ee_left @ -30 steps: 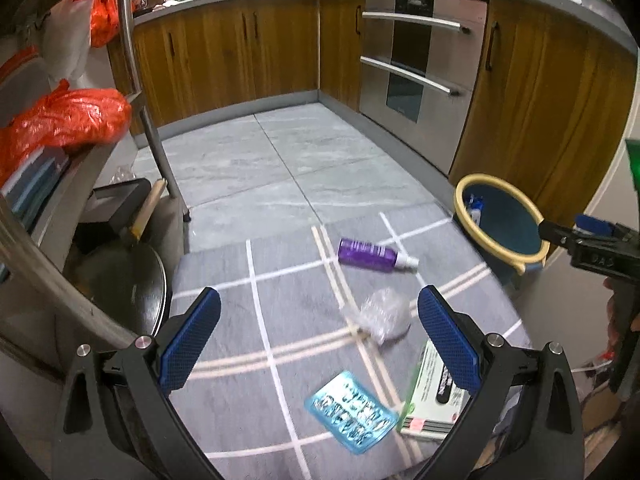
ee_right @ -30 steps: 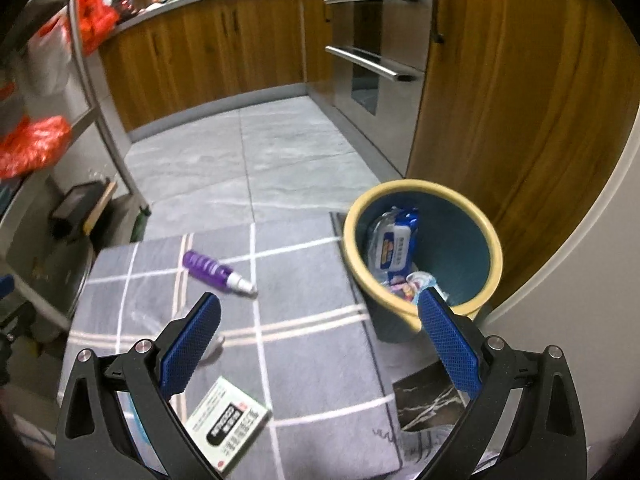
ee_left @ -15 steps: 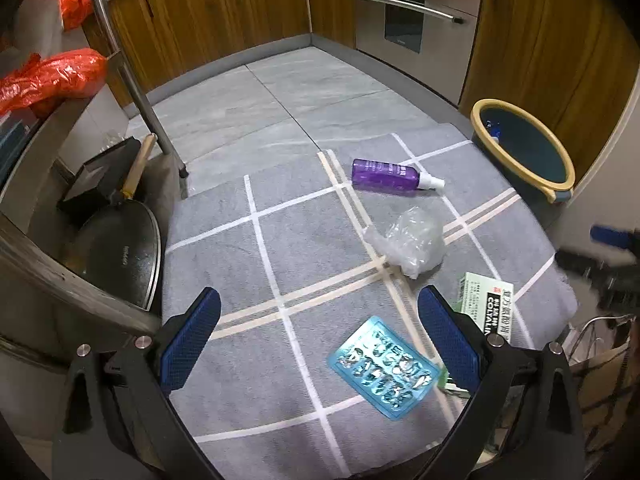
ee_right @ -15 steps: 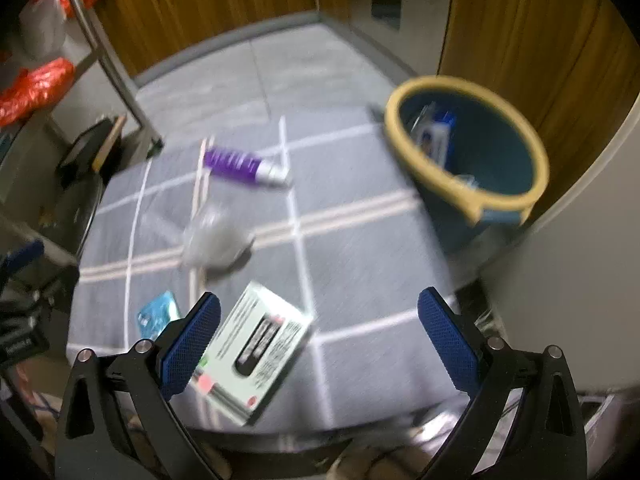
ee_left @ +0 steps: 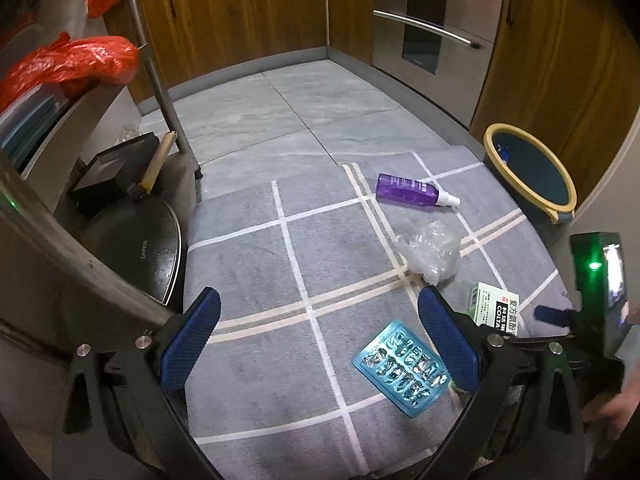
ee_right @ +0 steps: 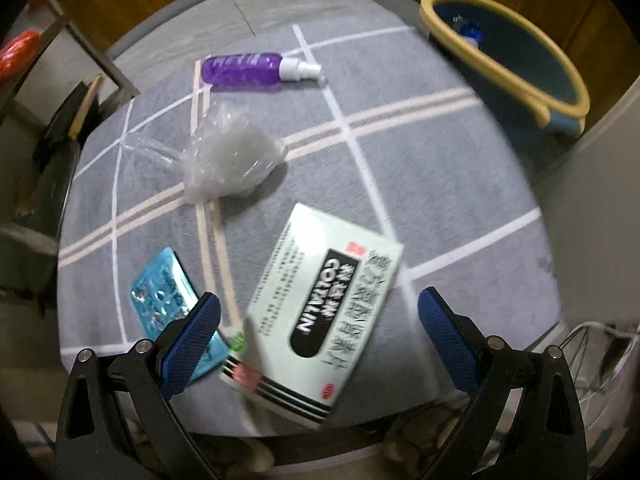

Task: Collect trash
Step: 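Grasp the white COLTALIN medicine box with the right tool while the left tool grasps the clear plastic bag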

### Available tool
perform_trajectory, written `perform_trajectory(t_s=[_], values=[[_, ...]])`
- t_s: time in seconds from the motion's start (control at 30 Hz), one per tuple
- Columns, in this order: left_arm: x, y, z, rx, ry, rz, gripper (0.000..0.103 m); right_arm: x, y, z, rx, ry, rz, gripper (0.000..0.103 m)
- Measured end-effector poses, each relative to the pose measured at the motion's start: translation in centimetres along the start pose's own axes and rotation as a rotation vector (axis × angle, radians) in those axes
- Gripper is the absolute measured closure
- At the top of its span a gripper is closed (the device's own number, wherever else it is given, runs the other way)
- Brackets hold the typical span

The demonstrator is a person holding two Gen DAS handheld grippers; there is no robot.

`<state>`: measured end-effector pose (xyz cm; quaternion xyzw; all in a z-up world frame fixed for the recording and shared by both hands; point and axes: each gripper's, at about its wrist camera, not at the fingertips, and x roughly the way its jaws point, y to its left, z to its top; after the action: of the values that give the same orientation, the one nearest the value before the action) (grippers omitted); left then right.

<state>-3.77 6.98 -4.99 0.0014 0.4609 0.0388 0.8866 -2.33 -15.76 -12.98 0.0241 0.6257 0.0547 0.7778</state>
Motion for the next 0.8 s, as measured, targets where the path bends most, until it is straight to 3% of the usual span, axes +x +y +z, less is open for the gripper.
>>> perform_trajectory(t_s=[0.2, 0.27, 0.3, 0.47, 0.8], values=[[0.0, 0.2, -0.1, 0.009, 0.0, -0.015, 0.006, 2.1, -0.1, 0.1, 0.086, 0.058, -0.03, 0.006], [0.1, 0.1, -0.1, 0.011, 0.003, -0.024, 0.006, 2.8, -0.1, 0.2, 0.086, 0.065, -0.049, 0.01], [0.1, 0.1, -0.1, 0.012, 0.006, -0.026, 0.006, 3.0, -0.2, 0.3, 0.084, 0.061, -0.058, 0.022], [0.8, 0.0, -0.1, 0.004, 0.032, -0.029, 0.006, 2.8, -0.8, 0.9, 0.08, 0.042, -0.054, 0.025], [2.8, -1.9, 1.0, -0.008, 0.059, -0.028, 0.006, -3.1, -1.9, 4.7, -0.036, -0.091, -0.068, 0.027]])
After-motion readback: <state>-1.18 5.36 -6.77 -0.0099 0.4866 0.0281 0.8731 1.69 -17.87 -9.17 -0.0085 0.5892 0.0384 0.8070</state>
